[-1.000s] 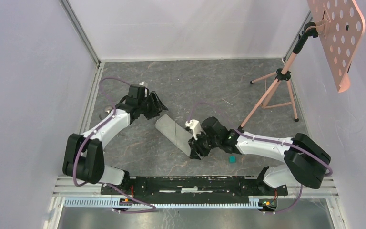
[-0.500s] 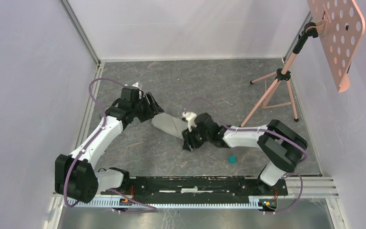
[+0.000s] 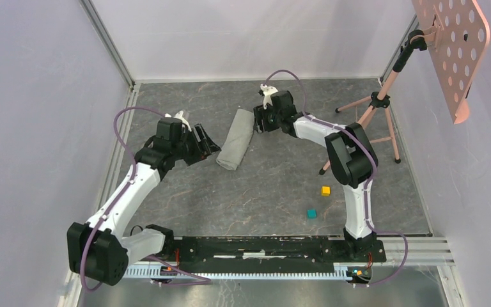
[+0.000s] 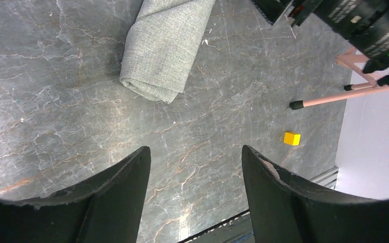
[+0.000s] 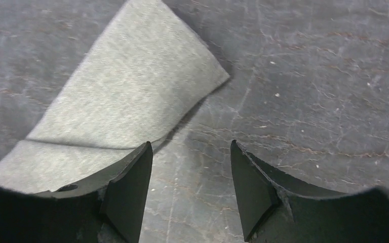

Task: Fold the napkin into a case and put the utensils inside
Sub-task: Move the smaller rectangle folded napkin to the center of the board, then smooth out the smaller rectangle-folded napkin at the center of the board.

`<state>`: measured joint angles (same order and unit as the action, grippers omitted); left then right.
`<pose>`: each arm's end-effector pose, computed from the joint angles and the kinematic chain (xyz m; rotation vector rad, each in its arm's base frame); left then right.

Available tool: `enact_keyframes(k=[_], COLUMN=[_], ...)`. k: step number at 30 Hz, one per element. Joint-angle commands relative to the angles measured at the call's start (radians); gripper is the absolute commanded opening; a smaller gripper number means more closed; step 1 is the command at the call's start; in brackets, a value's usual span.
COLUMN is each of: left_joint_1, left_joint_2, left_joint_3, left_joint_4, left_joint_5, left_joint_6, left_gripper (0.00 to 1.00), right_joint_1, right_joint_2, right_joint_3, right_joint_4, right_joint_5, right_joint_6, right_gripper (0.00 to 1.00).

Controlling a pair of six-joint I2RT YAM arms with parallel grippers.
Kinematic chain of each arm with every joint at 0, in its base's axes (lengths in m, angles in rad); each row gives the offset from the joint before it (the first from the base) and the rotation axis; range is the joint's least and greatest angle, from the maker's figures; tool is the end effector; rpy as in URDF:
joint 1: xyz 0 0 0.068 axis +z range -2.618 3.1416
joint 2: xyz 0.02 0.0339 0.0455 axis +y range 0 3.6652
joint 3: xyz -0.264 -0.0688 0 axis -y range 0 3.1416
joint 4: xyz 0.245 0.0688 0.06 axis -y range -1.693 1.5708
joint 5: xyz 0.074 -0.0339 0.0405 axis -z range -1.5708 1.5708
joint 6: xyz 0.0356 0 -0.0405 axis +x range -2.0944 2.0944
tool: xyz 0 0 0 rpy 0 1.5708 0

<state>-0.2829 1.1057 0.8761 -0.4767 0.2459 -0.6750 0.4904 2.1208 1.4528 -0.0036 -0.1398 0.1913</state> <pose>0.2246 -0.0743 0.2817 -0.3293 2.3522 -0.7642 0.4149 0.2272 0.1659 -0.4170 2.2490 0.5196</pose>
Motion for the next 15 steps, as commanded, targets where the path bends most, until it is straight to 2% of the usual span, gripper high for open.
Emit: enact_keyframes(k=[1,4,8,11,15], left_joint_1=[0.002,0.001,-0.001,-0.001,0.001], left_joint_2=[0.107,0.212,0.373,0.452,0.500], left_joint_3=[-0.007,-0.006,-0.006,0.004,-0.014], left_joint_4=[0.073,0.189,0.410,0.442,0.432], left_joint_5=[0.067,0.145,0.260,0.233,0.131], left_joint_6=[0.025,-0.023,-0.130,-0.144,-0.115], left_gripper=[0.72,0.67,0.50,0.39,0.34], right_joint_1=[0.012,-0.004,-0.012,-0.018,-0.021], right_joint_2=[-0.078,-0.113,-0.095,-0.027,0.100], right_joint_3=[0.029,-0.047,-0.091,-0.082,0.008], right_joint_4=[-0.051,0.069,0.276,0.472,0.653], right_joint_5=[-0.101,-0.289,-0.468,-0.577,-0.628], right_joint_6=[0.014,0.103,0.250,0.398,0.534], right_gripper=[0.65,0.66,0.66,0.65,0.65])
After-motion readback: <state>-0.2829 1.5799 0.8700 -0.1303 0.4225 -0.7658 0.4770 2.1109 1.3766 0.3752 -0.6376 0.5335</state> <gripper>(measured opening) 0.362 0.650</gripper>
